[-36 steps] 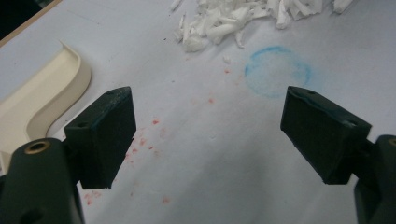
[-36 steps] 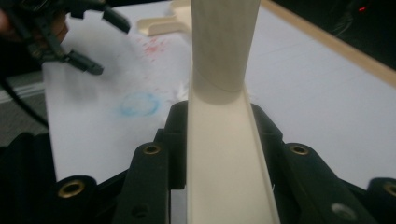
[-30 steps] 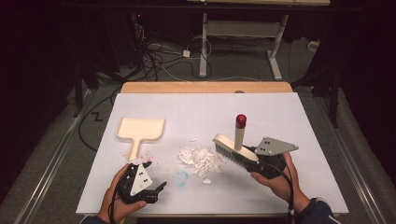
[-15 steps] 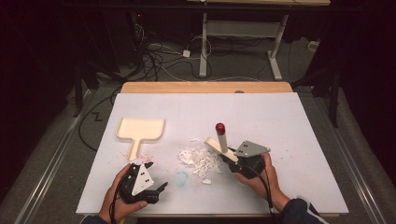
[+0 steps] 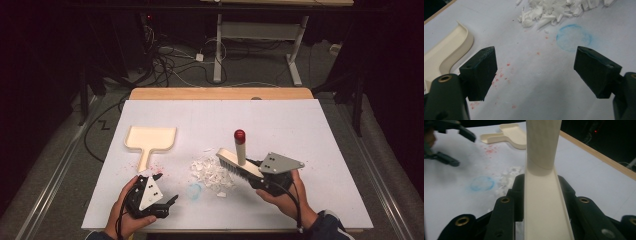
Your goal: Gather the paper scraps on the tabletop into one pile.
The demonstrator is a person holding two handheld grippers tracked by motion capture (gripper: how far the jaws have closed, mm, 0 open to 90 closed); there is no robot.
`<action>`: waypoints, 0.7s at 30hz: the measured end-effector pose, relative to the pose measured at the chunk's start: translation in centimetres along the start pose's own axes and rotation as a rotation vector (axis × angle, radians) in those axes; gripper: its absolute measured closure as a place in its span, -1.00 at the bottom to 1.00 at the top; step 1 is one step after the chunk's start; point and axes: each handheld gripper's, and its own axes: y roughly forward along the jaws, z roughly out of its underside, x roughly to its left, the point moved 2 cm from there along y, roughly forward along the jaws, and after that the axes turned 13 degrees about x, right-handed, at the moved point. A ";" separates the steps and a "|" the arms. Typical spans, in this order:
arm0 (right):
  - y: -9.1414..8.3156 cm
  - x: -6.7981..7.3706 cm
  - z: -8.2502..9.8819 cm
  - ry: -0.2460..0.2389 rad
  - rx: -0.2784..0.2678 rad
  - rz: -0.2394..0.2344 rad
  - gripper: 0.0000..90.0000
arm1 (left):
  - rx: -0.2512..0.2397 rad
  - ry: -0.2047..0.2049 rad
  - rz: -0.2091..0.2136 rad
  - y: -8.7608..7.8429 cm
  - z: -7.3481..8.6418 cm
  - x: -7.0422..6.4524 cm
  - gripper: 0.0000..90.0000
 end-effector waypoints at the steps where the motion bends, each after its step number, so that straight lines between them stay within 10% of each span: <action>1: -0.6 0.1 0.3 -0.014 0.006 -0.024 0.50 | 0.000 0.000 0.000 0.0 0.0 0.0 -0.61; 10: -2.9 0.8 3.5 -0.012 0.128 -0.090 0.50 | 0.006 0.004 -0.001 0.0 -0.1 -0.1 -0.61; 21: 1.2 1.5 2.7 -0.016 0.087 -0.102 0.51 | -0.004 0.002 -0.003 0.3 -0.5 -0.1 -0.61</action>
